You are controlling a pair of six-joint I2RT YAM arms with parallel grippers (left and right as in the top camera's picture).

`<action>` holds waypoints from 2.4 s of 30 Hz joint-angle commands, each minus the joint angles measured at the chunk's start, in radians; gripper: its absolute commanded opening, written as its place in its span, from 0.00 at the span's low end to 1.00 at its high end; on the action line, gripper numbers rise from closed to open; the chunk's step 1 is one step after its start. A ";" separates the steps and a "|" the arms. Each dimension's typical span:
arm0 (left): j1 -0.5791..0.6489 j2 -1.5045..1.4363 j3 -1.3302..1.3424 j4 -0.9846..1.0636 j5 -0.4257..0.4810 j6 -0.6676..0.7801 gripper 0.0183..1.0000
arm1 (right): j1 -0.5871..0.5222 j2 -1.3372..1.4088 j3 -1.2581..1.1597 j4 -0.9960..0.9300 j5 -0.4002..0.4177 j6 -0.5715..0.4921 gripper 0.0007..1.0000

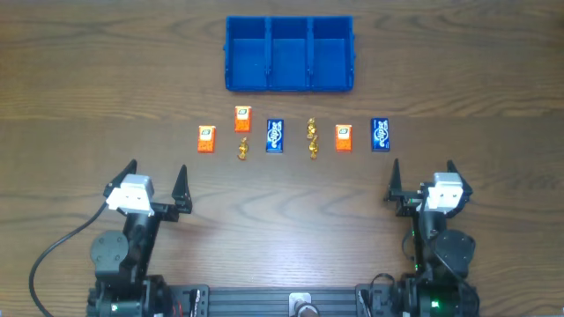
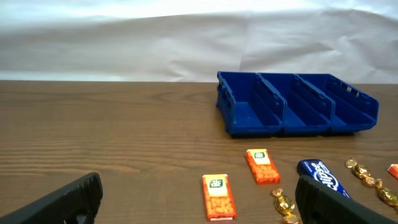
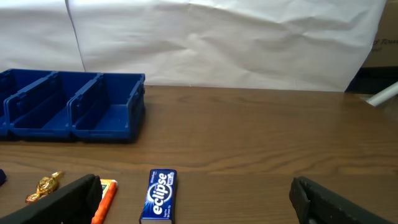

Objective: Sort Candies Into Trays

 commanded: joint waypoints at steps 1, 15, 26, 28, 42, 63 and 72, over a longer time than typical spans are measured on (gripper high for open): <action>0.006 -0.007 -0.021 -0.031 0.018 0.014 1.00 | -0.005 -0.006 -0.001 -0.009 -0.009 -0.014 1.00; 0.006 -0.007 -0.021 -0.031 0.018 0.014 1.00 | -0.005 -0.006 -0.001 -0.009 -0.009 -0.014 1.00; 0.006 -0.007 -0.021 -0.031 0.018 0.014 1.00 | -0.005 -0.006 -0.001 -0.009 -0.009 -0.014 1.00; 0.006 -0.007 -0.021 -0.031 0.018 0.014 1.00 | -0.005 -0.006 -0.001 -0.009 -0.009 -0.014 1.00; 0.006 -0.005 -0.021 -0.031 0.018 0.014 1.00 | -0.005 -0.006 -0.001 -0.009 -0.009 -0.014 1.00; -0.070 0.478 0.513 -0.172 -0.015 -0.046 1.00 | -0.005 -0.006 -0.001 -0.009 -0.009 -0.014 1.00; -0.164 1.160 1.112 -0.647 -0.133 -0.047 1.00 | -0.005 -0.006 -0.001 -0.009 -0.009 -0.014 1.00</action>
